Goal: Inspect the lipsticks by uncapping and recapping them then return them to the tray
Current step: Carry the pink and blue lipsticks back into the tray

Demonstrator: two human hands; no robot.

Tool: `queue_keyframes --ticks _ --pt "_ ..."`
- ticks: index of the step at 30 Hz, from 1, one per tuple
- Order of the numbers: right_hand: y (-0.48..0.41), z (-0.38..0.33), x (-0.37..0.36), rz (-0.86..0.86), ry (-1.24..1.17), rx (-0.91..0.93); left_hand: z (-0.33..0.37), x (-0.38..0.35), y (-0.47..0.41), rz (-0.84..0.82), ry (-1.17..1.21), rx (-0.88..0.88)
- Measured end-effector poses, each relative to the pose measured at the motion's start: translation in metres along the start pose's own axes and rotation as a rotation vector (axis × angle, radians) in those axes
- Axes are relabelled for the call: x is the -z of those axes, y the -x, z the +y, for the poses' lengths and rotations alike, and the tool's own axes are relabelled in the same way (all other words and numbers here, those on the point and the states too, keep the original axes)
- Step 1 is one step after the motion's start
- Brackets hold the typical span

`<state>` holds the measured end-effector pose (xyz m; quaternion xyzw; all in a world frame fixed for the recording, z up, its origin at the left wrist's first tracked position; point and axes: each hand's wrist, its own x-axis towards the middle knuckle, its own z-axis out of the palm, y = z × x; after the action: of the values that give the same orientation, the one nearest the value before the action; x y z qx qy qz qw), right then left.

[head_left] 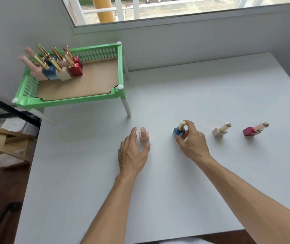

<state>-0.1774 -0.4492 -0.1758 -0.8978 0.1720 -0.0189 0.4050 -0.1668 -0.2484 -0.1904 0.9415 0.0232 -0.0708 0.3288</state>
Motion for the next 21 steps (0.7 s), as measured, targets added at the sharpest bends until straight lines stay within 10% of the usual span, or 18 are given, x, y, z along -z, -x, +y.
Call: queue_keyframes --ticks 21 --pt "-0.020 0.015 0.008 -0.120 0.050 0.015 0.003 0.007 -0.022 0.019 0.151 -0.064"
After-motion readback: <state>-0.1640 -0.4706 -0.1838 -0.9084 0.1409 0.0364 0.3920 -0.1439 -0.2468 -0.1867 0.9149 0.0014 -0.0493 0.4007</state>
